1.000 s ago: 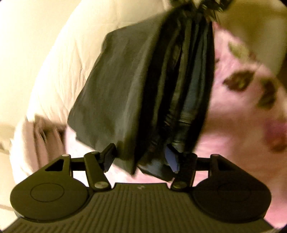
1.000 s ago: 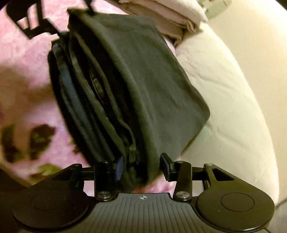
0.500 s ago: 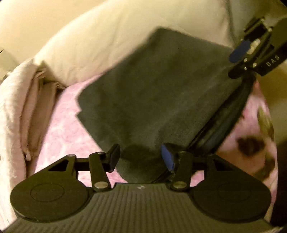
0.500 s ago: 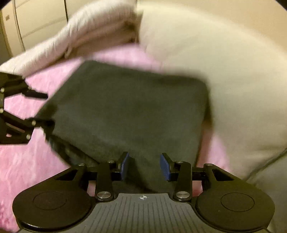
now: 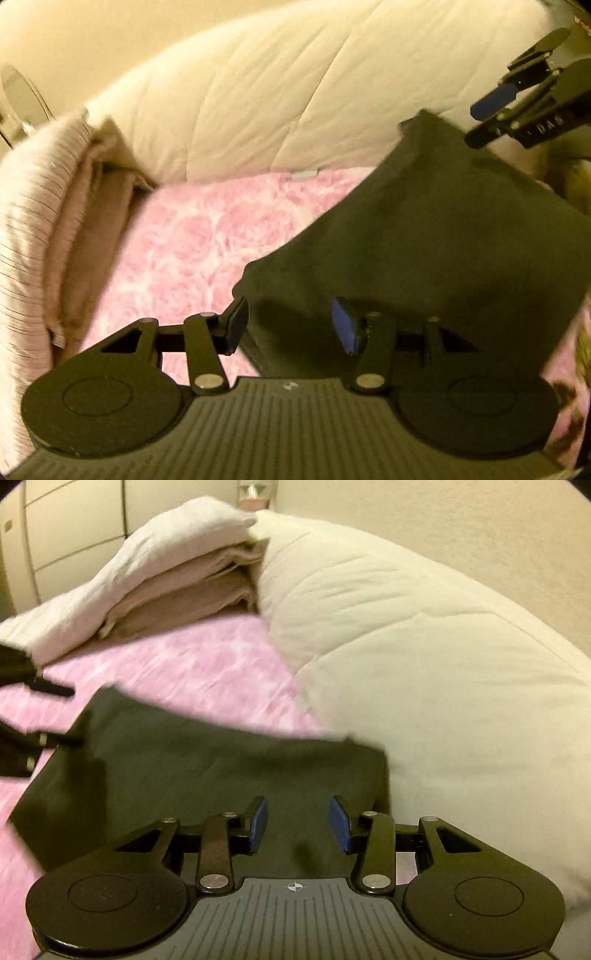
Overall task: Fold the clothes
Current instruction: 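Open both grippers and smooth the jeans flat on the stack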
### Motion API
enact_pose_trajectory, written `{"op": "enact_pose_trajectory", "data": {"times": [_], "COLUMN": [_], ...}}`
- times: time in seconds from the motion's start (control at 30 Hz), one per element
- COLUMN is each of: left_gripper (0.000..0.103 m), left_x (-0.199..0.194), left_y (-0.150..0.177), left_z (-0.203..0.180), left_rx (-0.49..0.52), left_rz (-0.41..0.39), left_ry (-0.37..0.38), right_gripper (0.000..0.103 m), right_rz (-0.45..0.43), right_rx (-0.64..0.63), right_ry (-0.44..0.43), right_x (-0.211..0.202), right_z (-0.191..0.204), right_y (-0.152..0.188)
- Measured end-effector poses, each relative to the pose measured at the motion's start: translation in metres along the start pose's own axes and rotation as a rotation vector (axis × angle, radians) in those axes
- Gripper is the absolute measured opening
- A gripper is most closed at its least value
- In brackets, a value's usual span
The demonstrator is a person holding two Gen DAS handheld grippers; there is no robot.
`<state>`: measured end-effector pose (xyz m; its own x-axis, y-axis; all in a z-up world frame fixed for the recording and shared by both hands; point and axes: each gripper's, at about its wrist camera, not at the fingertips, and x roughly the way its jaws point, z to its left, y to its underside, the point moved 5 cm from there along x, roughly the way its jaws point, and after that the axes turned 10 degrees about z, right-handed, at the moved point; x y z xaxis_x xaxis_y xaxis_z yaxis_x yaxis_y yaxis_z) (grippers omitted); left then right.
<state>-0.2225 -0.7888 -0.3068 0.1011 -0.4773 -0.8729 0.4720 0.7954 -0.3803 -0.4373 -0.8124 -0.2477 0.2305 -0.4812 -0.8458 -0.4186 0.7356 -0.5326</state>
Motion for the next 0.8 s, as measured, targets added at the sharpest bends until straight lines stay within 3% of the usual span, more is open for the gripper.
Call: {"op": "enact_pose_trajectory", "data": {"times": [0.13, 0.23, 0.3, 0.33, 0.47, 0.57, 0.67, 0.8], "left_gripper": [0.052, 0.054, 0.051, 0.044, 0.046, 0.046, 0.051, 0.051], "left_x": [0.031, 0.015, 0.003, -0.011, -0.07, -0.068, -0.058, -0.073], "left_y": [0.001, 0.009, 0.015, 0.024, 0.073, 0.1, 0.108, 0.107], "left_z": [0.012, 0.019, 0.023, 0.02, -0.011, -0.038, -0.051, -0.047], "left_rx": [-0.054, -0.085, -0.103, -0.102, -0.083, -0.051, -0.026, -0.079], "left_rz": [0.011, 0.01, 0.011, 0.005, -0.031, 0.002, 0.01, 0.026], "left_ry": [0.029, 0.044, 0.052, 0.056, 0.138, 0.153, 0.139, 0.149], "right_gripper": [0.042, 0.042, 0.042, 0.042, 0.042, 0.042, 0.042, 0.042], "right_rz": [0.076, 0.115, 0.101, 0.088, 0.068, 0.103, 0.167, 0.152], "right_rx": [0.05, 0.063, 0.071, 0.074, 0.07, 0.061, 0.116, 0.139], "right_ry": [-0.021, -0.035, -0.018, -0.018, -0.071, -0.12, -0.129, -0.096], "right_x": [0.056, 0.075, 0.057, 0.042, -0.013, -0.032, -0.017, -0.03], "right_z": [-0.018, -0.024, -0.023, -0.02, 0.007, 0.029, 0.035, 0.039], "right_y": [-0.009, -0.004, -0.001, 0.003, 0.041, 0.077, 0.108, 0.106]}}
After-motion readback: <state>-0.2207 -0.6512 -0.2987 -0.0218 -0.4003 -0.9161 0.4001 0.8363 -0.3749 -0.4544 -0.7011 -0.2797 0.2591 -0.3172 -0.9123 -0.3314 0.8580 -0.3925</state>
